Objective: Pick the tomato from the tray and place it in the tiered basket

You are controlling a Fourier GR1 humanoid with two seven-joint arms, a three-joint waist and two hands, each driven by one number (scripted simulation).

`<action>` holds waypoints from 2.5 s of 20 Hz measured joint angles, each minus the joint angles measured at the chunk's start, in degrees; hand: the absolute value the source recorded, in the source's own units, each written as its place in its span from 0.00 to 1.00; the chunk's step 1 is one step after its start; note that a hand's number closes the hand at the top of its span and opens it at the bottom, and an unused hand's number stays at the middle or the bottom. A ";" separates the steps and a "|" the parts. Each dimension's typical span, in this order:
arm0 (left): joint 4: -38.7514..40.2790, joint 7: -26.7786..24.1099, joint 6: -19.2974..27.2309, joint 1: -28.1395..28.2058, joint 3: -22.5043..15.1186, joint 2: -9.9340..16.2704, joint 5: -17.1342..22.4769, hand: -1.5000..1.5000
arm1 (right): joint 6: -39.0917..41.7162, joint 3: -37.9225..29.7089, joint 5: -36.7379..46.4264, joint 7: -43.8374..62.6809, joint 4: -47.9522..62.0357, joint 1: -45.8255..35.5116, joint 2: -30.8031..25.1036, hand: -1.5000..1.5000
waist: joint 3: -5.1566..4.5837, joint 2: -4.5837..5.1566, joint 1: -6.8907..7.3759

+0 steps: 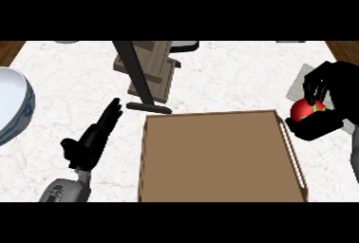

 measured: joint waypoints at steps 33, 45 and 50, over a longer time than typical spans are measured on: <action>0.23 0.14 -2.67 -2.21 -0.07 -0.83 -1.46 0.50 | -15.24 -12.16 -3.14 3.24 57.39 -72.46 14.02 1.00 | -0.19 1.04 3.88; 0.61 0.89 -2.55 -3.82 -0.15 -1.70 -2.04 0.50 | -26.81 -14.32 -0.74 -5.29 78.18 -79.07 20.99 1.00 | -0.21 1.60 4.64; 1.75 -0.47 -2.26 -3.82 -0.57 -2.72 -2.67 0.50 | -30.58 -17.21 -2.38 -7.59 82.64 -80.75 22.99 1.00 | -0.23 1.75 4.80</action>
